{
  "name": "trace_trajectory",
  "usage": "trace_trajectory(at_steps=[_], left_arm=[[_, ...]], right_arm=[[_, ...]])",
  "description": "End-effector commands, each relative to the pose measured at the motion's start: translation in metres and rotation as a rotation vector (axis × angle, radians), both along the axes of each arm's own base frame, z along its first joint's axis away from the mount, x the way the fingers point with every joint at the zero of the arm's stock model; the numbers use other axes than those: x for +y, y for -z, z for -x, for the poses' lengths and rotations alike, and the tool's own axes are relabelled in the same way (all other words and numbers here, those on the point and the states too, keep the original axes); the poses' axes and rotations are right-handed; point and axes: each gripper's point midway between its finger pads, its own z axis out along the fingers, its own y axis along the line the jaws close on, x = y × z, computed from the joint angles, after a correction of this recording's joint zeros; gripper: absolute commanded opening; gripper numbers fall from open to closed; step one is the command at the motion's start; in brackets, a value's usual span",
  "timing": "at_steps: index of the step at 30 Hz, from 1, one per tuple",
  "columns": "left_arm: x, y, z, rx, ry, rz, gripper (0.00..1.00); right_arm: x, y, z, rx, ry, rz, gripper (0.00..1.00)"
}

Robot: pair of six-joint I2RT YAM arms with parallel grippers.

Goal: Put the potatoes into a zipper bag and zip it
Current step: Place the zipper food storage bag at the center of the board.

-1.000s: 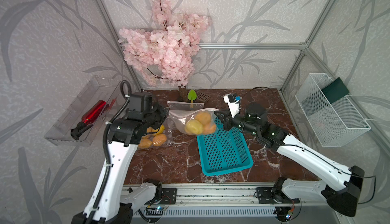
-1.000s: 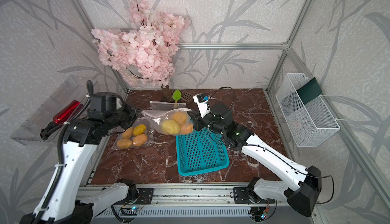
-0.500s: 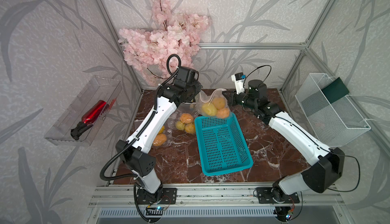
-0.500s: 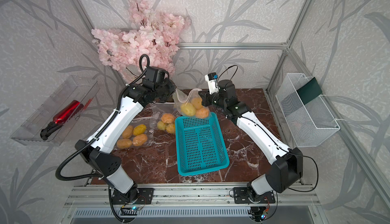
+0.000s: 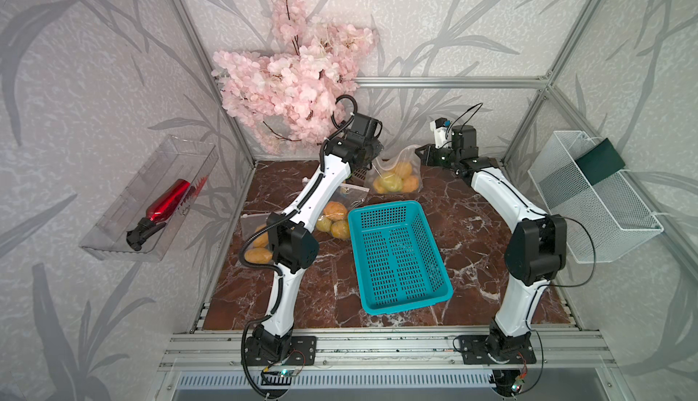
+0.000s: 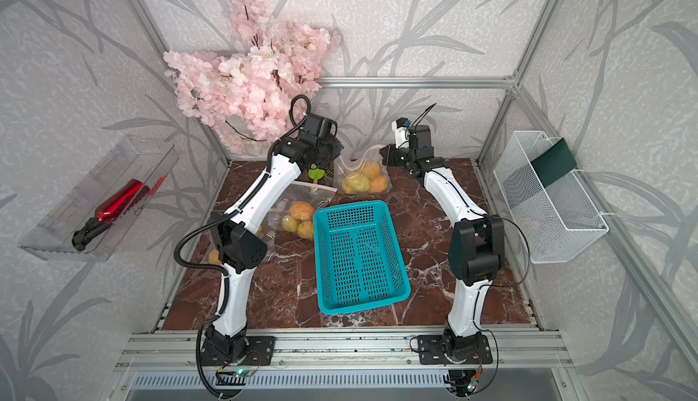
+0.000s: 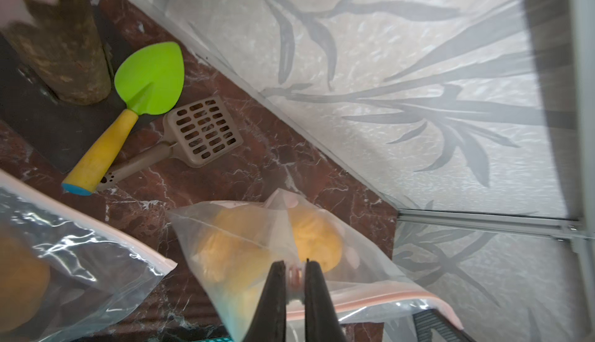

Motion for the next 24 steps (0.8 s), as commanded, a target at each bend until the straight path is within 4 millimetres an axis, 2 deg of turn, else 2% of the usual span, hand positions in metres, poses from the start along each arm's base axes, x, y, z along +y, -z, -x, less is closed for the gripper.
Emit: trace_trajectory(at_steps=[1,5,11,12,13,14,15,16,17,19,22,23,24], left_arm=[[0.001,-0.004,0.001,0.001,-0.022,0.018,0.00],[-0.008,0.018,0.005,0.037,-0.024,0.064,0.00],[-0.009,0.026,0.012,0.033,-0.030,0.037,0.00],[-0.007,0.027,0.013,0.043,-0.037,0.025,0.10],[-0.001,0.030,0.015,0.062,-0.054,-0.003,0.34],[0.002,0.030,0.017,0.072,-0.062,-0.029,0.54],[0.005,0.028,0.018,0.074,-0.063,-0.048,0.65],[0.008,0.025,0.021,0.082,-0.061,-0.072,0.74],[0.012,0.019,0.024,0.080,-0.061,-0.097,0.81],[0.023,0.005,0.030,0.059,-0.064,-0.150,0.92],[0.048,-0.019,0.042,0.011,-0.083,-0.240,0.96],[0.057,-0.025,0.048,-0.003,-0.097,-0.266,0.96],[0.065,-0.030,0.052,-0.022,-0.102,-0.289,0.95]], right_arm=[[0.006,0.003,0.000,-0.010,-0.045,0.006,0.00],[-0.002,0.018,-0.005,-0.021,-0.018,0.036,0.00],[-0.016,0.024,-0.002,-0.048,0.023,0.062,0.00],[-0.016,0.025,0.000,-0.048,0.020,0.061,0.00],[-0.015,0.025,0.001,-0.052,0.014,0.057,0.06],[-0.015,0.023,0.004,-0.062,0.007,0.054,0.17],[-0.015,0.021,0.005,-0.070,0.008,0.051,0.28],[-0.017,0.016,0.008,-0.085,0.014,0.050,0.45],[-0.018,0.010,0.011,-0.105,0.019,0.051,0.60],[-0.022,-0.004,0.018,-0.146,0.032,0.053,0.78],[-0.030,-0.023,0.030,-0.197,0.064,0.067,0.91],[-0.035,-0.039,0.039,-0.233,0.082,0.065,0.94],[-0.038,-0.044,0.044,-0.246,0.096,0.069,0.97]])
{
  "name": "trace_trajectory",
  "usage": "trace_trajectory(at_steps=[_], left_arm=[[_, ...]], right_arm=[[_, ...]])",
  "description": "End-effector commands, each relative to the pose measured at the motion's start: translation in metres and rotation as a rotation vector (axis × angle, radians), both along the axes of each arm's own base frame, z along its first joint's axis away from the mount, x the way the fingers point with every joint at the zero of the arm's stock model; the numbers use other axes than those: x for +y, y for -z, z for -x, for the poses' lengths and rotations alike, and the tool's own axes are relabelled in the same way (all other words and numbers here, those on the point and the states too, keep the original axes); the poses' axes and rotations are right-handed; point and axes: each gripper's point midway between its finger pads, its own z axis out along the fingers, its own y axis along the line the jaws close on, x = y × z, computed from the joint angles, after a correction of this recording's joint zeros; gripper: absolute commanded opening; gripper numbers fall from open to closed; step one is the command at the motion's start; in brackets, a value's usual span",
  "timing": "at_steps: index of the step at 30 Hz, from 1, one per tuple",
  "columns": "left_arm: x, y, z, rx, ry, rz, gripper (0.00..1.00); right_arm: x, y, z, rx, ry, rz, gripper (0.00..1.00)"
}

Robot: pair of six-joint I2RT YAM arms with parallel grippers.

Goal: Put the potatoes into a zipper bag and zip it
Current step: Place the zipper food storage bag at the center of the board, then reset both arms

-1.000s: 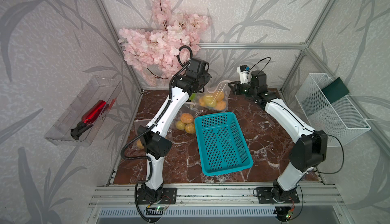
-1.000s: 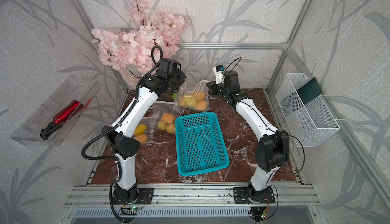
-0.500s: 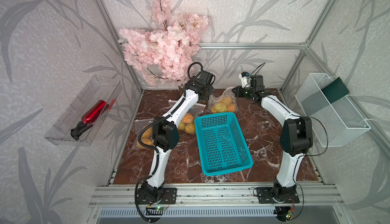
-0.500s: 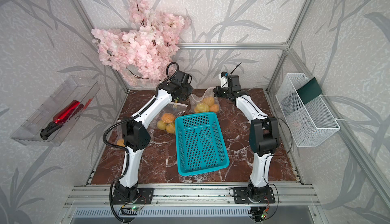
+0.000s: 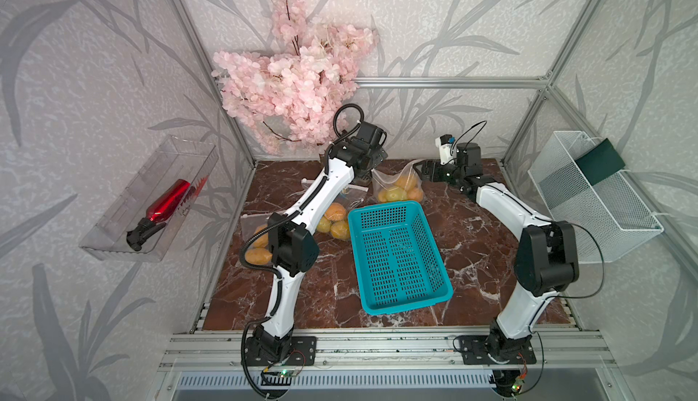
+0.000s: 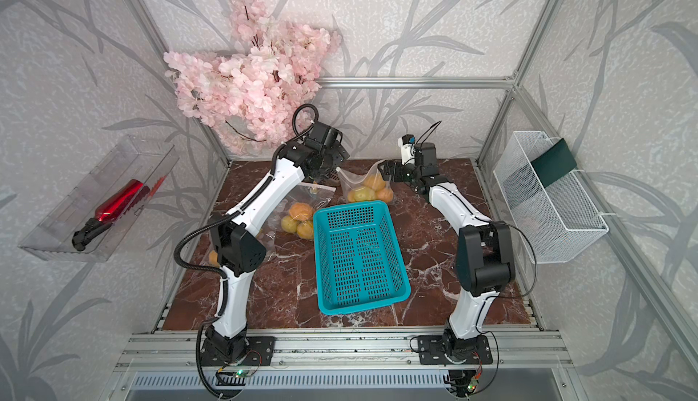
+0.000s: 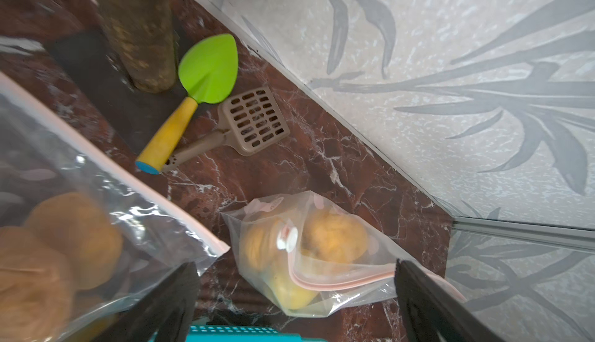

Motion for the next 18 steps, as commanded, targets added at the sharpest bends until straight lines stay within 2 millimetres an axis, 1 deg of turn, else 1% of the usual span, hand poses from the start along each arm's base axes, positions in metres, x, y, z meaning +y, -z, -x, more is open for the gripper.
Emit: trace_trajectory(at_steps=[1,4,6,7,8,9,10,11,13,14,15,16,18], left_arm=[[0.045,-0.044,0.026,-0.098,-0.039,-0.156,0.95],[0.058,-0.058,0.041,-0.226,0.021,-0.211,0.95],[0.064,-0.066,0.058,-0.332,0.085,-0.223,0.95],[0.070,-0.071,0.067,-0.408,0.102,-0.238,0.96],[0.079,-0.071,0.081,-0.464,0.105,-0.243,0.99],[0.089,-0.068,0.093,-0.498,0.097,-0.252,1.00],[0.103,-0.067,0.107,-0.539,0.069,-0.256,1.00],[0.121,-0.062,0.121,-0.565,0.025,-0.262,1.00],[0.148,-0.052,0.142,-0.600,-0.010,-0.300,1.00],[0.164,-0.042,0.152,-0.598,-0.038,-0.329,1.00],[0.177,-0.032,0.159,-0.586,-0.063,-0.360,1.00],[0.193,-0.019,0.167,-0.565,-0.091,-0.402,1.00],[0.219,0.007,0.180,-0.516,-0.124,-0.511,1.00]], right_arm=[[-0.015,-0.066,0.018,-0.189,0.059,0.002,1.00],[-0.036,-0.071,0.040,-0.208,0.152,0.021,0.99],[-0.052,-0.068,0.057,-0.215,0.226,0.047,0.99],[-0.064,-0.063,0.067,-0.215,0.281,0.066,0.99],[-0.077,-0.059,0.078,-0.223,0.333,0.094,0.99],[-0.086,-0.054,0.089,-0.231,0.367,0.117,0.99],[-0.095,-0.047,0.102,-0.256,0.395,0.149,0.99],[-0.103,-0.041,0.114,-0.291,0.419,0.185,0.99],[-0.117,-0.020,0.138,-0.342,0.450,0.265,0.99],[-0.122,-0.011,0.151,-0.390,0.451,0.295,0.99],[-0.129,-0.001,0.163,-0.398,0.489,0.282,0.99],[-0.133,0.005,0.175,-0.421,0.513,0.246,0.99],[-0.127,0.021,0.193,-0.447,0.453,0.245,0.99]])
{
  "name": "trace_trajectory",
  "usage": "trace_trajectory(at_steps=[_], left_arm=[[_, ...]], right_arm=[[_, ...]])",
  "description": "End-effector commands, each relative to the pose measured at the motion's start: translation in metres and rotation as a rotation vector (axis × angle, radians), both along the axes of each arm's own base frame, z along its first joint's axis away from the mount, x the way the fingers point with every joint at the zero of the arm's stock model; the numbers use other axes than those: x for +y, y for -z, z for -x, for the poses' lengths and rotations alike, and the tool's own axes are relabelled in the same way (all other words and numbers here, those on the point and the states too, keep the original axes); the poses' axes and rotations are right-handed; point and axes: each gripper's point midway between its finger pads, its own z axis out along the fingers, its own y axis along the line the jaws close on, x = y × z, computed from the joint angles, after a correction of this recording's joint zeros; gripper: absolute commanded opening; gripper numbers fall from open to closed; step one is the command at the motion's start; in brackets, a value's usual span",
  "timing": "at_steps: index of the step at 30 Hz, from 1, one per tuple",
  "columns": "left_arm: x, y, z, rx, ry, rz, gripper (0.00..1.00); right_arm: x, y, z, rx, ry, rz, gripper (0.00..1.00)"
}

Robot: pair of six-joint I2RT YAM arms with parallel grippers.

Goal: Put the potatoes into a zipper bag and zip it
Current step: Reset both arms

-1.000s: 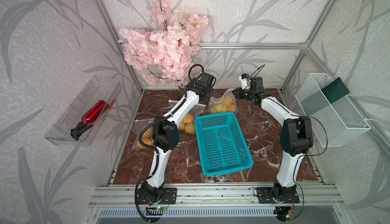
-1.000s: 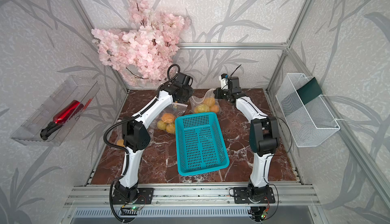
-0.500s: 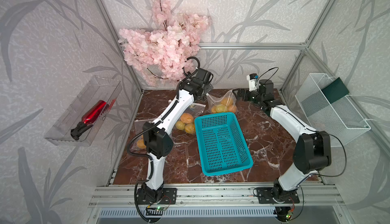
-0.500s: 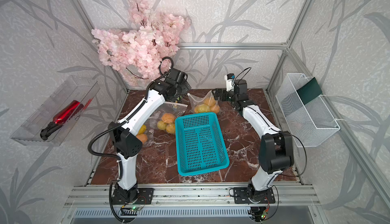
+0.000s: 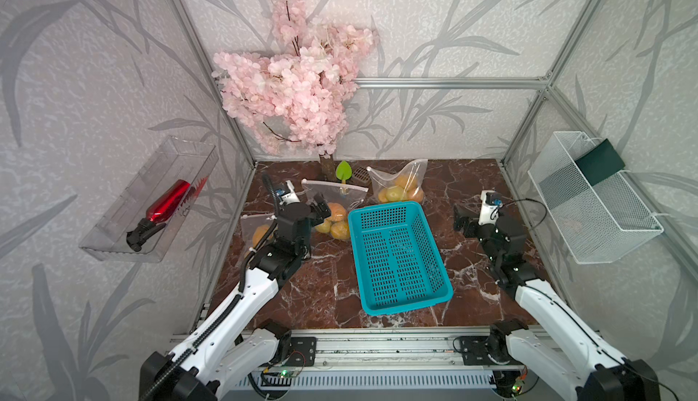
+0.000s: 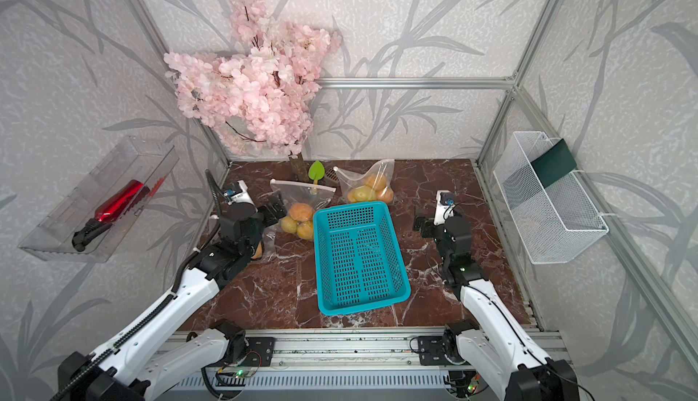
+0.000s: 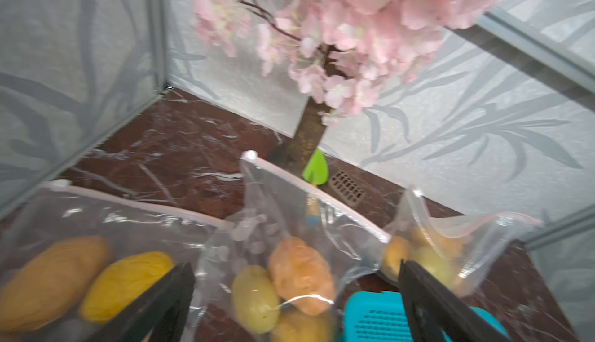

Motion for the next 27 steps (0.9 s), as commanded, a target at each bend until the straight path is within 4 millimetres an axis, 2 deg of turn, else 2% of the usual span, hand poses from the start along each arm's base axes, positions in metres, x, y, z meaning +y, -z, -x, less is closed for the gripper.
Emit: trace_trajectory(at_steps=[1,3,5,7,9,11,13,16,17,22,25,27], left_arm=[[0.041,0.015,0.014,-0.026,-0.127,-0.182,1.00],[0.054,0.040,0.027,0.017,-0.166,-0.248,1.00],[0.050,0.063,0.033,0.027,-0.116,-0.250,0.99],[0.046,0.079,0.036,-0.001,-0.075,-0.294,0.98],[0.063,0.078,0.044,-0.033,-0.173,-0.286,0.98],[0.060,0.075,0.049,-0.025,-0.130,-0.346,0.94],[0.062,0.080,0.053,-0.064,-0.129,-0.384,0.93],[0.087,0.090,0.058,-0.118,-0.256,-0.337,0.96],[0.094,0.095,0.053,-0.090,-0.262,-0.319,0.96],[0.107,0.123,0.010,0.052,-0.261,-0.292,0.96],[0.100,0.128,-0.018,0.113,-0.199,-0.337,0.95],[0.103,0.130,-0.029,0.149,-0.212,-0.377,0.95]], right_arm=[[-0.011,-0.005,0.018,-0.131,0.027,0.054,0.99],[-0.025,0.020,0.022,-0.084,0.103,0.065,0.99],[-0.028,0.033,0.020,-0.038,0.111,0.126,0.99],[-0.031,0.048,0.015,0.011,0.127,0.159,0.99],[-0.032,0.062,0.006,0.058,0.140,0.168,0.99],[-0.018,0.083,-0.008,0.106,0.071,0.170,0.99],[-0.008,0.083,-0.021,0.087,0.025,0.191,0.99],[-0.002,0.086,-0.031,0.095,-0.002,0.203,0.99],[-0.002,0.079,-0.036,0.051,0.005,0.200,0.99],[0.003,0.081,-0.051,0.045,-0.019,0.216,0.99],[0.009,0.089,-0.058,0.047,-0.064,0.219,0.99],[0.011,0.099,-0.062,0.021,-0.069,0.226,0.99]])
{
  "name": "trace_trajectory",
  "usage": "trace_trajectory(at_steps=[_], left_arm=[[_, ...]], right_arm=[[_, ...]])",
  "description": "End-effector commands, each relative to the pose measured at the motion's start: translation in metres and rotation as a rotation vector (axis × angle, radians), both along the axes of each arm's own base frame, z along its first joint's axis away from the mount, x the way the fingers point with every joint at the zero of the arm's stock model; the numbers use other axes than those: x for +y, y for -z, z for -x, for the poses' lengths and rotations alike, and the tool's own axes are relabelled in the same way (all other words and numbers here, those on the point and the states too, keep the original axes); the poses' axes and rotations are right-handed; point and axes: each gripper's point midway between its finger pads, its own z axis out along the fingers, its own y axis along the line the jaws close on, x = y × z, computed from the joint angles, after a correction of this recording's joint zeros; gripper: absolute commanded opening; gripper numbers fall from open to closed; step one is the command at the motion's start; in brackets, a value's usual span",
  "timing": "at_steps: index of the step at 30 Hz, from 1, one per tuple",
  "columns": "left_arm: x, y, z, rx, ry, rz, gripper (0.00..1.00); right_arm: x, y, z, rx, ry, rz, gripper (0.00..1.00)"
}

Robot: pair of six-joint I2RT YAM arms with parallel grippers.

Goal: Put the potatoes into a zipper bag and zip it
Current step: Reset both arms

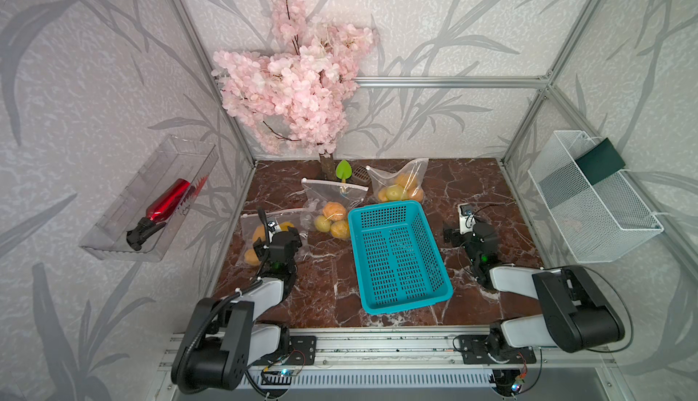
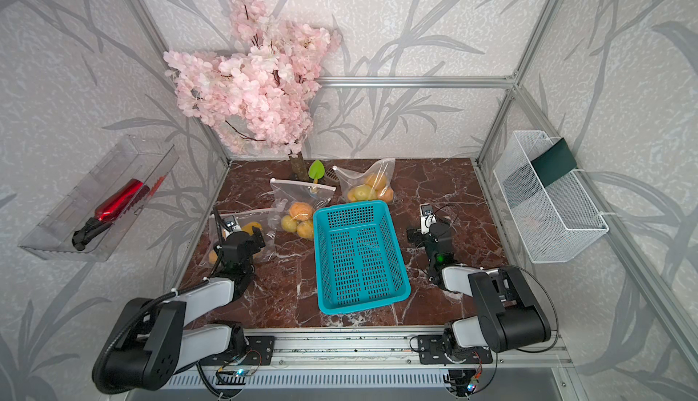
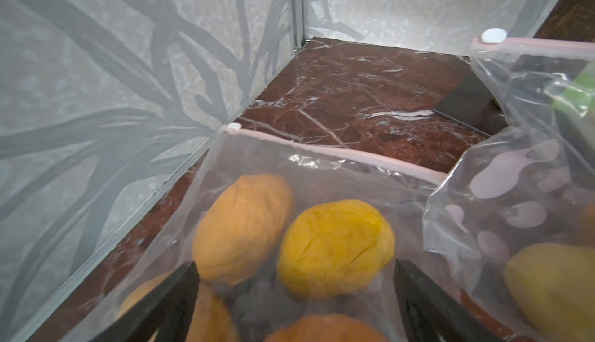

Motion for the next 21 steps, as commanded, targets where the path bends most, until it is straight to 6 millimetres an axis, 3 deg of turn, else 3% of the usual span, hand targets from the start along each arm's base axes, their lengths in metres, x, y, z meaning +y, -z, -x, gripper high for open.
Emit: trace_trajectory(at_steps=[1,3,6,9,12,15,16,21], left_arm=[[-0.005,-0.027,-0.031,-0.060,0.049,-0.043,0.95],[-0.009,-0.021,-0.034,-0.094,0.081,-0.056,0.95],[0.000,-0.019,-0.030,-0.165,0.040,-0.048,0.97],[-0.008,-0.012,-0.036,-0.093,0.092,-0.031,0.97],[-0.010,-0.007,-0.041,-0.169,0.121,-0.065,0.97],[-0.004,0.003,-0.044,-0.040,0.095,0.000,0.93],[0.003,0.002,-0.050,-0.059,0.080,0.012,0.99],[0.001,0.005,-0.049,-0.038,0.094,0.028,0.99]], right_arm=[[0.001,-0.001,-0.010,-0.072,-0.017,-0.008,0.99],[-0.003,0.003,-0.009,-0.067,0.002,-0.014,0.99],[-0.009,0.001,-0.010,-0.078,0.033,-0.017,0.99],[-0.020,0.003,-0.016,-0.046,0.109,-0.014,0.99],[-0.019,0.003,-0.016,-0.051,0.104,-0.012,0.99],[-0.018,0.003,-0.017,-0.048,0.102,-0.014,0.99],[-0.019,0.003,-0.017,-0.045,0.104,-0.014,0.99],[-0.019,0.003,-0.017,-0.046,0.103,-0.013,0.99]])
